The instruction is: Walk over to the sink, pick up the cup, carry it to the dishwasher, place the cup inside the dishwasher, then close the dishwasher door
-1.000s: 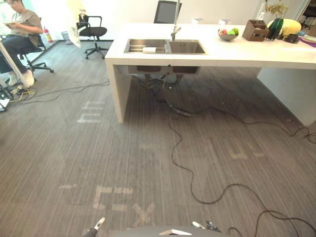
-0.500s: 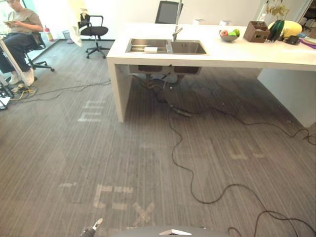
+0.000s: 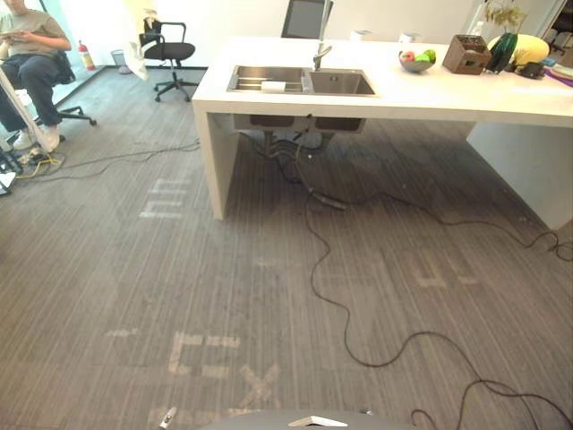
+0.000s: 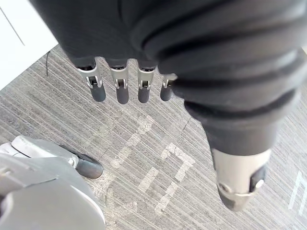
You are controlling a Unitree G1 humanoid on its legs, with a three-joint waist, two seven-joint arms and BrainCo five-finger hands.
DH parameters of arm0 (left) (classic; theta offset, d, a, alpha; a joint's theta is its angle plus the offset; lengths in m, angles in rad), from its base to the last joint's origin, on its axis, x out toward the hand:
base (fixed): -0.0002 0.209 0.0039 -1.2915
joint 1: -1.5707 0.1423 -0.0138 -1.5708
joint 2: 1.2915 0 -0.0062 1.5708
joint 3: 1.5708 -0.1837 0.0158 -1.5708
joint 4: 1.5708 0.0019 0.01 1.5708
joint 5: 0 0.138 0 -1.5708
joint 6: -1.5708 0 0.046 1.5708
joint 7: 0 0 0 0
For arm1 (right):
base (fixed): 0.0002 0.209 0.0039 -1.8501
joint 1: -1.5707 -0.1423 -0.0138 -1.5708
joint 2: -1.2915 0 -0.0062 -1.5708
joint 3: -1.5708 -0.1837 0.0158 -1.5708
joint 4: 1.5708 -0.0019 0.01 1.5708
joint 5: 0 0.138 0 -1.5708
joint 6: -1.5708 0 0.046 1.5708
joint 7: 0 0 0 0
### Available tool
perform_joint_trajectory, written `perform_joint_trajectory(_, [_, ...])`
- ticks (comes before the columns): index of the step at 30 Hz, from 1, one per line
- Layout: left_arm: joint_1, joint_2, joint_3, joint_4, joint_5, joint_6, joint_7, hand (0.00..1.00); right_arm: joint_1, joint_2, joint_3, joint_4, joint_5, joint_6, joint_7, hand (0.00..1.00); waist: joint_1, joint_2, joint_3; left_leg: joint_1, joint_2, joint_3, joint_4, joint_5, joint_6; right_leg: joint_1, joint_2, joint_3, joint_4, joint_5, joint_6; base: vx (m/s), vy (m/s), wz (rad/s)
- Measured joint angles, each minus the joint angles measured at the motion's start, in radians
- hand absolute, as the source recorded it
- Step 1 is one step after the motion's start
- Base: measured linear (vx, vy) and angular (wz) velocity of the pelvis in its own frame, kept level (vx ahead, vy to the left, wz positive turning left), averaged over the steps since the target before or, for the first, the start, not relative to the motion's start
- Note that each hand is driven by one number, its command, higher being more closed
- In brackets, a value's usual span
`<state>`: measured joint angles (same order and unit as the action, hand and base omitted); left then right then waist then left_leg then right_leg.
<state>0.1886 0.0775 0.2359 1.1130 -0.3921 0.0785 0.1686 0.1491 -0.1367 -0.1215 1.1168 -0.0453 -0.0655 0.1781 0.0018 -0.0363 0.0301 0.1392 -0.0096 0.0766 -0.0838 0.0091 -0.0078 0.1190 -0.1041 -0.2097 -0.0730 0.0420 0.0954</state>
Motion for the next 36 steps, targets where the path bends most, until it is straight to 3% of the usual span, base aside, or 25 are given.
perform_joint_trajectory(5, [0.0,0.001,0.002,0.0,0.0,-0.002,-0.001,0.0,0.0,0.003,-0.001,-0.001,0.0,-0.001,-0.016,0.0,-0.001,0.0,0.004,0.0,-0.003,-0.012,0.0,0.001,0.002,0.002,-0.004,-0.012,0.008,-0.008,-0.002,-0.04,-0.014,0.07])
perform_joint_trajectory(8, [0.0,0.001,0.002,-0.001,0.0,-0.004,-0.002,0.0,0.0,0.005,-0.011,-0.001,0.0,0.0,-0.017,0.0,-0.004,-0.004,0.007,0.0,-0.009,-0.023,0.001,-0.01,0.005,-0.025,-0.023,-0.021,0.088,-0.059,0.004,-0.02,0.011,0.13])
perform_joint_trajectory(10, [0.002,0.005,0.001,-0.003,0.0,-0.011,-0.006,0.0,-0.001,0.014,-0.029,-0.007,0.001,0.0,-0.023,0.0,-0.005,-0.014,0.008,-0.001,-0.026,-0.023,0.008,-0.022,0.017,-0.083,-0.057,-0.018,0.22,-0.138,0.018,-0.02,0.051,0.11])
perform_joint_trajectory(11, [0.001,0.018,-0.006,-0.003,0.001,-0.012,-0.009,0.0,-0.002,0.03,-0.049,-0.014,0.001,0.003,-0.032,0.0,-0.005,-0.031,0.017,-0.007,-0.049,-0.028,0.036,-0.051,0.027,-0.11,-0.089,-0.012,0.305,-0.181,0.048,0.04,0.024,0.16])
perform_joint_trajectory(12, [-0.006,0.024,-0.004,-0.006,0.0,-0.01,-0.007,0.0,0.002,0.036,-0.057,-0.024,0.0,0.005,-0.037,0.0,-0.004,-0.032,0.024,-0.023,-0.059,-0.042,0.076,-0.073,0.037,-0.141,-0.118,-0.001,0.41,-0.207,0.074,0.05,0.034,0.11])
perform_joint_trajectory(13, [-0.011,0.022,0.002,-0.006,-0.001,-0.009,-0.004,0.0,0.0,0.036,-0.058,-0.035,0.001,0.006,-0.037,0.0,-0.002,-0.037,0.031,-0.026,-0.061,-0.039,0.097,-0.085,0.043,-0.188,-0.128,0.024,0.524,-0.216,0.054,0.04,0.031,0.05])
perform_joint_trajectory(14, [-0.016,0.017,0.022,-0.012,-0.011,-0.005,0.0,0.0,0.003,0.041,-0.063,-0.063,0.001,0.004,-0.036,0.0,-0.002,-0.041,0.055,-0.031,-0.054,-0.04,0.157,-0.118,0.046,-0.301,-0.142,0.073,0.768,-0.15,0.007,0.02,0.034,0.11])
perform_joint_trajectory(15, [-0.015,0.016,0.035,-0.027,-0.019,0.006,0.003,0.0,0.004,0.046,-0.073,-0.081,0.003,0.003,-0.037,0.0,-0.009,-0.026,0.071,-0.03,-0.041,-0.049,0.2,-0.146,0.047,-0.374,-0.136,0.098,0.904,-0.089,0.004,0.09,0.016,0.25])
perform_joint_trajectory(16, [-0.012,0.016,0.04,-0.042,-0.02,0.016,0.005,0.0,0.008,0.056,-0.079,-0.076,0.022,0.003,-0.038,0.0,-0.007,-0.035,0.08,-0.013,-0.013,-0.052,0.238,-0.177,0.05,-0.42,-0.13,0.082,0.97,-0.146,0.001,0.13,-0.014,0.22])
perform_joint_trajectory(17, [-0.012,0.016,0.041,-0.045,-0.021,0.016,0.005,0.0,0.01,0.057,-0.079,-0.075,0.024,0.004,-0.039,0.0,-0.004,-0.036,0.081,-0.006,-0.01,-0.053,0.237,-0.181,0.047,-0.424,-0.129,0.073,0.96,-0.16,-0.002,0.2,-0.041,0.12])
perform_joint_trajectory(18, [-0.012,0.015,0.053,-0.047,-0.021,0.02,0.008,0.0,0.02,0.059,-0.079,-0.069,0.042,0.004,-0.041,0.0,0.0,-0.039,0.083,0.015,0.004,-0.054,0.236,-0.198,0.04,-0.428,-0.13,0.033,0.879,-0.186,-0.009,0.22,-0.074,-0.04])
perform_joint_trajectory(20, [-0.014,0.0,0.087,-0.043,-0.02,0.03,0.023,0.0,0.032,0.058,-0.082,-0.079,0.062,0.004,-0.048,0.0,-0.003,-0.028,0.082,0.024,0.026,-0.054,0.248,-0.23,0.025,-0.431,-0.119,-0.002,0.663,-0.177,-0.017,0.26,-0.118,-0.04])
perform_joint_trajectory(22, [-0.024,-0.026,0.119,-0.042,-0.017,0.03,0.033,0.0,0.05,0.05,-0.095,-0.08,0.081,0.005,-0.047,0.0,-0.005,0.008,0.104,0.024,0.08,-0.068,0.32,-0.315,-0.011,-0.404,-0.046,0.049,0.355,-0.1,-0.009,0.32,-0.163,0.04])
perform_joint_trajectory(24, [-0.025,-0.028,0.127,-0.041,-0.017,0.032,0.035,0.0,0.067,0.052,-0.092,-0.08,0.08,0.012,-0.046,0.0,-0.01,0.012,0.114,0.045,0.106,-0.083,0.384,-0.399,-0.038,-0.364,-0.021,0.113,0.277,-0.084,0.003,0.42,-0.266,0.22])
perform_joint_trajectory(25, [-0.027,-0.034,0.139,-0.039,-0.017,0.031,0.034,0.0,0.079,0.052,-0.094,-0.081,0.08,0.019,-0.042,0.0,-0.007,0.016,0.116,0.07,0.116,-0.087,0.393,-0.425,-0.048,-0.355,-0.021,0.115,0.296,-0.046,0.006,0.61,-0.404,0.37])
perform_joint_trajectory(26, [-0.024,-0.056,0.155,-0.035,-0.016,0.03,0.034,0.0,0.104,0.037,-0.098,-0.081,0.079,0.037,-0.032,0.0,-0.01,0.041,0.108,0.112,0.15,-0.096,0.401,-0.448,-0.052,-0.358,-0.002,0.091,0.397,-0.035,0.004,0.54,-0.312,0.42])
perform_joint_trajectory(27, [-0.018,-0.071,0.158,-0.034,-0.016,0.017,0.032,0.0,0.105,0.032,-0.109,-0.084,0.079,0.047,-0.027,0.0,-0.01,0.064,0.098,0.109,0.17,-0.112,0.47,-0.438,-0.041,-0.367,0.007,0.071,0.489,-0.073,-0.022,0.53,-0.304,0.42])
perform_joint_trajectory(29, [-0.025,-0.099,0.177,-0.048,-0.009,0.0,0.026,0.0,0.105,0.01,-0.113,-0.081,0.077,0.072,-0.013,0.0,-0.013,0.08,0.086,0.025,0.198,-0.132,0.657,-0.386,-0.001,-0.359,0.025,0.039,0.542,-0.154,-0.043,0.52,-0.342,0.25])
perform_joint_trajectory(31, [-0.024,-0.132,0.241,-0.064,0.014,-0.002,0.028,0.0,0.105,-0.003,-0.118,-0.082,0.076,0.087,-0.01,0.0,-0.012,0.106,0.065,-0.07,0.234,-0.149,0.854,-0.253,-0.036,-0.328,0.056,0.023,0.545,-0.206,-0.059,0.56,-0.328,0.06])
perform_joint_trajectory(32, [-0.023,-0.154,0.278,-0.083,0.014,-0.011,0.029,0.0,0.104,-0.008,-0.116,-0.088,0.077,0.088,-0.008,0.0,-0.008,0.115,0.061,-0.148,0.257,-0.161,1.002,-0.079,-0.075,-0.289,0.082,0.02,0.526,-0.238,-0.078,0.49,-0.203,-0.02])
perform_joint_trajectory(33, [-0.022,-0.158,0.288,-0.095,0.024,-0.038,0.033,0.0,0.111,-0.011,-0.115,-0.092,0.078,0.082,-0.007,0.0,-0.003,0.122,0.063,-0.235,0.284,-0.159,1.159,-0.019,-0.09,-0.226,0.112,0.019,0.481,-0.25,-0.095,0.39,-0.157,-0.03])
perform_joint_trajectory(34, [-0.021,-0.159,0.288,-0.104,0.033,-0.051,0.039,0.0,0.111,-0.011,-0.115,-0.091,0.078,0.081,-0.007,0.0,-0.001,0.12,0.064,-0.28,0.283,-0.158,1.227,-0.04,-0.084,-0.194,0.122,0.016,0.458,-0.253,-0.105,0.5,-0.151,0.01])
perform_joint_trajectory(36, [-0.022,-0.142,0.237,-0.133,0.099,-0.114,0.062,0.0,0.106,-0.004,-0.103,-0.092,0.085,0.074,-0.006,0.0,0.022,0.086,0.07,-0.408,0.229,-0.113,1.286,-0.139,-0.084,-0.053,0.125,0.01,0.347,-0.255,-0.114,0.53,-0.138,-0.06])
